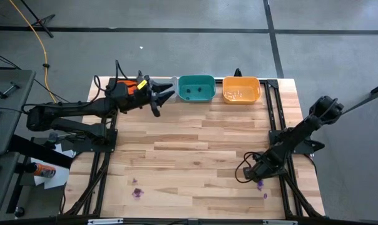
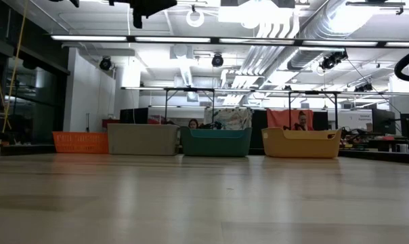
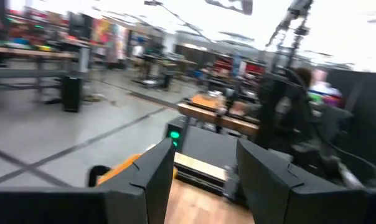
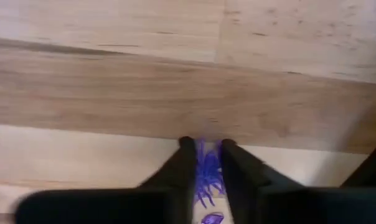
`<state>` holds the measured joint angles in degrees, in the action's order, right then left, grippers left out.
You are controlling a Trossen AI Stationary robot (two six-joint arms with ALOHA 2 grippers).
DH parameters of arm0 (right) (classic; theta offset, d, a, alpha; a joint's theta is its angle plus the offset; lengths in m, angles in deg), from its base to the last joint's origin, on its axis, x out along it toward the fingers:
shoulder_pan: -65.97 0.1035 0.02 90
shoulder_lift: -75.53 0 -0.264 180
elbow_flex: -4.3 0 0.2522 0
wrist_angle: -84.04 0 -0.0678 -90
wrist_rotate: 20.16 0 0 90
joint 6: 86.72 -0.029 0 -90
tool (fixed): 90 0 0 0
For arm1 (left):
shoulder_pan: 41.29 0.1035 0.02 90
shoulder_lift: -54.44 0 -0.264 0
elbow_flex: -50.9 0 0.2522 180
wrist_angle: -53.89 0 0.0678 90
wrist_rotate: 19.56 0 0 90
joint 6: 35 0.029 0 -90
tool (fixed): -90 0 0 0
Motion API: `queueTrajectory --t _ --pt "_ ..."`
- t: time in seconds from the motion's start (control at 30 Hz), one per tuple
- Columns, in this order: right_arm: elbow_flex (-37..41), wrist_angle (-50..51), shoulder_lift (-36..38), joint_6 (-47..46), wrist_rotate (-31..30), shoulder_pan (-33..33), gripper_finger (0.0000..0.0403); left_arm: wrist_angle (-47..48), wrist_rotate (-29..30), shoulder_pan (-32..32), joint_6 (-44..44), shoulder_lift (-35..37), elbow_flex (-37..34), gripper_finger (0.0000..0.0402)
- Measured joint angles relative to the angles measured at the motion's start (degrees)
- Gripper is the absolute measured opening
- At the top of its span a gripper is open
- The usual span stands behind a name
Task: Sort Halloween decoration
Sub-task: Put the violet spider into the orange bin
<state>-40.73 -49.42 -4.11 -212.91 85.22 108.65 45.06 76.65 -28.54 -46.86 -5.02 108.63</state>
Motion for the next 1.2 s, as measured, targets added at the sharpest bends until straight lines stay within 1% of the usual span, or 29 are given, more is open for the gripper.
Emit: queueTrajectory --t 0.07,0.1,0.13,0.2,0.33,0.4,0.47,0.5,0.57,0.63,0.73,0.83,0.9,0.97,1.07,1.2 --pt "-0.02 0.11 1.01 1.4 -2.32 -0.06 0.0024 -0.11 2.04 0.0 0.04 0.0 0.0 0.0163" --pt "0.02 0.13 1.74 1.82 -3.94 -0.3 0.0013 -0.28 2.46 0.0 0.02 0.0 0.0 0.0163" --pt "0.15 0.57 2.69 2.41 -5.92 -0.65 0.0011 -0.63 2.5 -0.01 0.02 0.0 0.0 0.0163" --pt "0.3 1.49 4.96 4.18 -13.63 -1.93 0.0014 -1.82 2.5 -0.02 0.03 -0.02 0.0 0.0163" --pt "0.37 0.45 10.73 9.48 -32.12 -5.24 0.0003 -4.68 3.01 -0.02 0.04 -0.02 0.0 0.0163" --pt "0.35 -1.59 13.57 15.84 -41.68 -8.35 0.0003 -5.34 4.46 -0.02 0.03 0.0 0.0 0.0163" --pt "0.35 -5.94 16.02 25.3 -49.69 -11.91 0.0001 -5.63 5.25 0.0 -0.55 -0.02 0.0 0.0163" --pt "0.35 -9.37 16.95 30.94 -52.26 -13.88 0.0001 -5.74 5.36 0.0 -1.28 -0.02 0.0 0.0163" --pt "0.31 -17.62 18.49 43.27 -54.45 -18.24 0.0001 -5.78 4.48 0.0 -3.21 -0.04 0.0 0.0163" --pt "0.28 -29.13 18.78 57.07 -53.06 -22.86 0.0001 -5.79 2.57 0.0 -5.56 -0.52 0.0 0.0163" --pt "0.17 -48.86 18.15 77.13 -44.83 -29.57 0.0001 -6.43 -1.25 -0.07 -8.88 -1.8 0.0 0.0163" --pt "0.13 -64.86 16.84 89.25 -37.41 -35.37 0.0 -8.68 -6.56 -0.53 -12.09 -4.1 0.04 0.0163" --pt "0.13 -71.72 16.13 93.89 -33.66 -38.55 0.0 -9.8 -7.82 -1.32 -13.15 -5.89 0.04 0.0163" --pt "-1.4 -73.18 15.36 96.82 -29.56 -41.19 0.0 -11.06 -7.81 -2.3 -13.46 -7.74 0.04 0.0163" --pt "-5.41 -71.51 13.41 101.06 -23.41 -44.23 0.0 -11.19 -7.19 -3.76 -12.92 -11.03 0.81 0.0163" --pt "-11.46 -69.05 9.96 106.87 -17.37 -47.07 0.0 -10.97 -7.51 -5.31 -9.22 -15.52 2.73 0.0163"
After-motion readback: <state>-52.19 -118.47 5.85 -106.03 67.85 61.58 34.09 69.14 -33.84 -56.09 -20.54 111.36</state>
